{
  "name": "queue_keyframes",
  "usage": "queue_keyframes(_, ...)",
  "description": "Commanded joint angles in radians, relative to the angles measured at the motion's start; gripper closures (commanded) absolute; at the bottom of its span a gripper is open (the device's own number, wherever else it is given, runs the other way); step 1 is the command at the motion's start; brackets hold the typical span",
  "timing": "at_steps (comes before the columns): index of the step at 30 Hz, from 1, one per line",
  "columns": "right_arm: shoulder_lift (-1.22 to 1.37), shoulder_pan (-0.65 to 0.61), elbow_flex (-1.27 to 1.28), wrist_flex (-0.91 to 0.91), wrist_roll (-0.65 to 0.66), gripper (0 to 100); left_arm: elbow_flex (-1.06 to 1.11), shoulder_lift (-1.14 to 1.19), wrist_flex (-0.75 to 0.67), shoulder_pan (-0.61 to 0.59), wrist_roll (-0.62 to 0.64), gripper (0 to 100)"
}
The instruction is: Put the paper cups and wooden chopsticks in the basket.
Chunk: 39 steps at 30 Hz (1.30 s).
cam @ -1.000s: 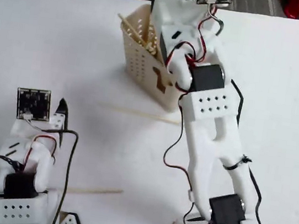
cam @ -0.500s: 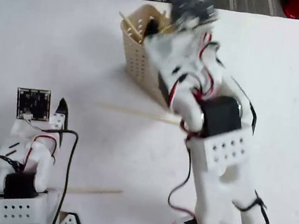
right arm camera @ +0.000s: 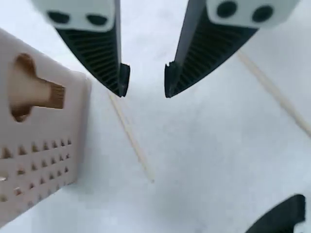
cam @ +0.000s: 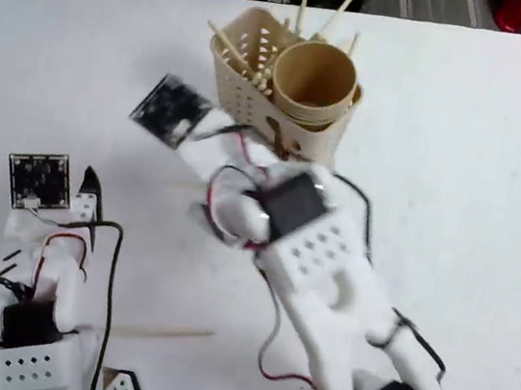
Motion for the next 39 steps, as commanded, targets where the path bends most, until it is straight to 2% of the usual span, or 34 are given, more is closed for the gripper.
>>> queue_keyframes(1,0.067,-0.013,0.063,-0.101,0.012,79.8,-0.011,-0.010,-0.028,-0.010,0.000,84)
queue_keyframes(4,0.168,-0.012,0.084,-0.182,0.012,74.5,-0.011,-0.010,-0.028,-0.010,0.000,84)
queue_keyframes(14,0.499,0.018,0.064,-0.455,0.097,74.4,-0.011,-0.010,-0.028,-0.010,0.000,84)
queue_keyframes(26,0.786,0.104,-0.152,-0.456,0.089,74.5,-0.009,-0.010,-0.028,-0.005,0.000,84)
queue_keyframes(28,0.814,0.104,-0.153,-0.455,0.089,77.9,-0.008,-0.010,-0.028,-0.005,0.000,84)
queue_keyframes(32,0.823,0.084,-0.158,-0.407,0.092,97.2,-0.008,-0.010,-0.028,-0.005,0.000,84)
queue_keyframes(33,0.822,0.077,-0.158,-0.400,0.091,99.1,-0.008,-0.010,-0.028,-0.005,0.000,84)
queue_keyframes(35,0.819,0.073,-0.158,-0.364,0.091,95.7,-0.008,-0.010,-0.028,-0.005,0.000,84)
queue_keyframes(39,0.763,0.064,-0.153,-0.338,0.089,97.8,-0.008,-0.010,-0.028,-0.005,0.000,84)
